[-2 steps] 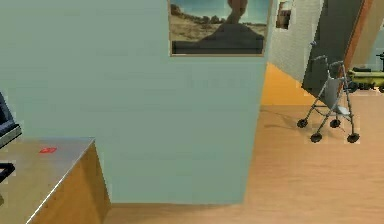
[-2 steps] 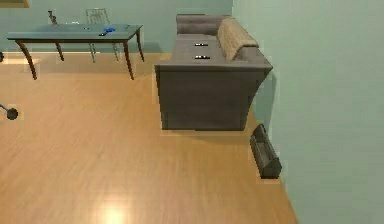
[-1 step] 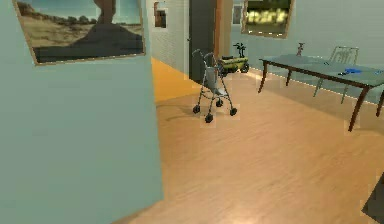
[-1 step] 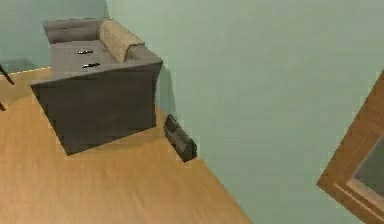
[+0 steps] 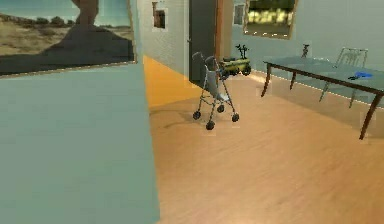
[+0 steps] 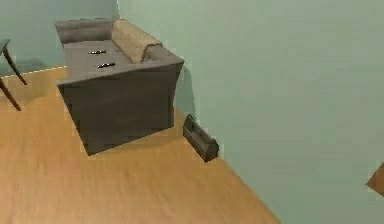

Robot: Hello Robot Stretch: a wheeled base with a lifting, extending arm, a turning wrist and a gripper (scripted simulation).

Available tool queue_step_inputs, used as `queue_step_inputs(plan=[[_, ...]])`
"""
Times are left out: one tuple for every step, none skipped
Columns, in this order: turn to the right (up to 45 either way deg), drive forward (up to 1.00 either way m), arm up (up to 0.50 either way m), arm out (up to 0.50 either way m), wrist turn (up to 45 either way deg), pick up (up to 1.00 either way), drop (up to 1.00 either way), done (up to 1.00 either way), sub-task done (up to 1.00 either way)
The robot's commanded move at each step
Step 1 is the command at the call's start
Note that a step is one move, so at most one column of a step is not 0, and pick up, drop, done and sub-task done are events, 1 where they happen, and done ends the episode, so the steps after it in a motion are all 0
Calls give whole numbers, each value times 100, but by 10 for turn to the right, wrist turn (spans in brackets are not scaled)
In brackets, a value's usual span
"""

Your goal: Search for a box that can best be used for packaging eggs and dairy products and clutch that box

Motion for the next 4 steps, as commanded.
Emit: queue_step_inputs(plan=[[210,0,0,0,0,0,0,0,0],[0,75,0,0,0,0,0,0,0],[-420,0,0,0,0,0,0,0,0],[0,95,0,0,0,0,0,0,0]])
